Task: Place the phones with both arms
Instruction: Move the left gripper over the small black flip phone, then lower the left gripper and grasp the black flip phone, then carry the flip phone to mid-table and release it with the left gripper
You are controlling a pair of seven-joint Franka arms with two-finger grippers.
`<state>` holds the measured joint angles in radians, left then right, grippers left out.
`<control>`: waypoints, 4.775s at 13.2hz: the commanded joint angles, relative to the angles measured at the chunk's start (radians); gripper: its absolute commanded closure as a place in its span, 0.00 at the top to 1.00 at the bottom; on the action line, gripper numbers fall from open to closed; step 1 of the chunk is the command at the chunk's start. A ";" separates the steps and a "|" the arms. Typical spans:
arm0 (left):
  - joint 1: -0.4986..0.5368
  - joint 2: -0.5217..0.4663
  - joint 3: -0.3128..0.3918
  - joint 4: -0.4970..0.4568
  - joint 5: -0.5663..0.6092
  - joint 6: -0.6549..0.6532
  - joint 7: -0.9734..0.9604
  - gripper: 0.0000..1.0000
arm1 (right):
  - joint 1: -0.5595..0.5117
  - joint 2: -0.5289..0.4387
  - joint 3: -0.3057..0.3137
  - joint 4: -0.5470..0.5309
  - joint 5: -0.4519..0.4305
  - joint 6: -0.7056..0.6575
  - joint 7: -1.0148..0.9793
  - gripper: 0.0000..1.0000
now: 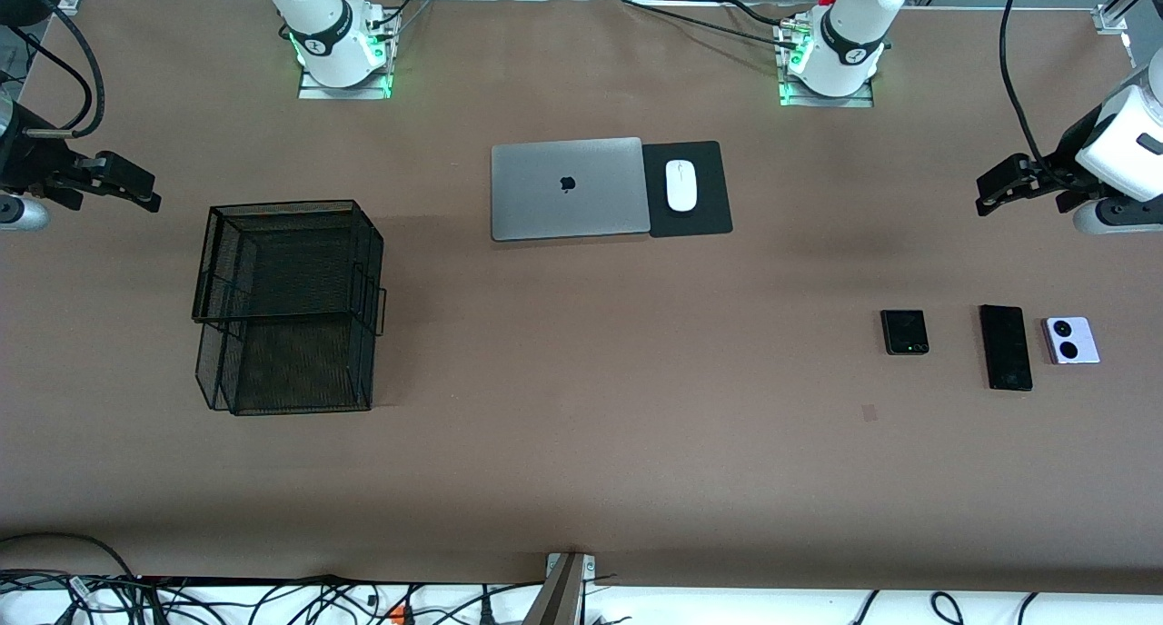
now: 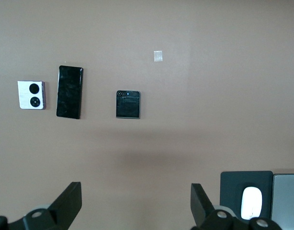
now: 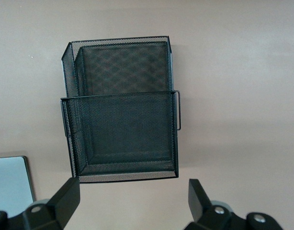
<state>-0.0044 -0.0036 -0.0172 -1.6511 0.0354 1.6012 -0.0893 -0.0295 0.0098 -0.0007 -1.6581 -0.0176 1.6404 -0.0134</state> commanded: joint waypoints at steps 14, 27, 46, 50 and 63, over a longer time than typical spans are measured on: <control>0.129 0.232 0.005 -0.036 0.018 0.153 0.114 1.00 | -0.015 -0.019 0.010 0.004 0.002 -0.017 -0.007 1.00; 0.155 0.493 -0.001 -0.354 0.055 0.930 0.178 1.00 | -0.015 -0.019 0.007 0.017 0.002 -0.017 -0.007 1.00; 0.159 0.563 -0.009 -0.381 -0.026 0.948 0.186 0.79 | -0.015 -0.016 0.007 0.017 0.002 -0.033 -0.007 1.00; 0.156 0.556 -0.009 -0.372 -0.026 0.941 0.186 0.28 | -0.015 -0.016 0.007 0.017 0.002 -0.031 -0.007 1.00; -0.113 0.602 -0.125 0.131 -0.175 0.364 0.062 0.22 | -0.015 -0.016 0.005 0.017 0.002 -0.031 -0.007 1.00</control>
<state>-0.0153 0.5312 -0.1523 -1.6133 -0.1147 1.9827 0.0479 -0.0336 0.0059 -0.0017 -1.6455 -0.0176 1.6243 -0.0134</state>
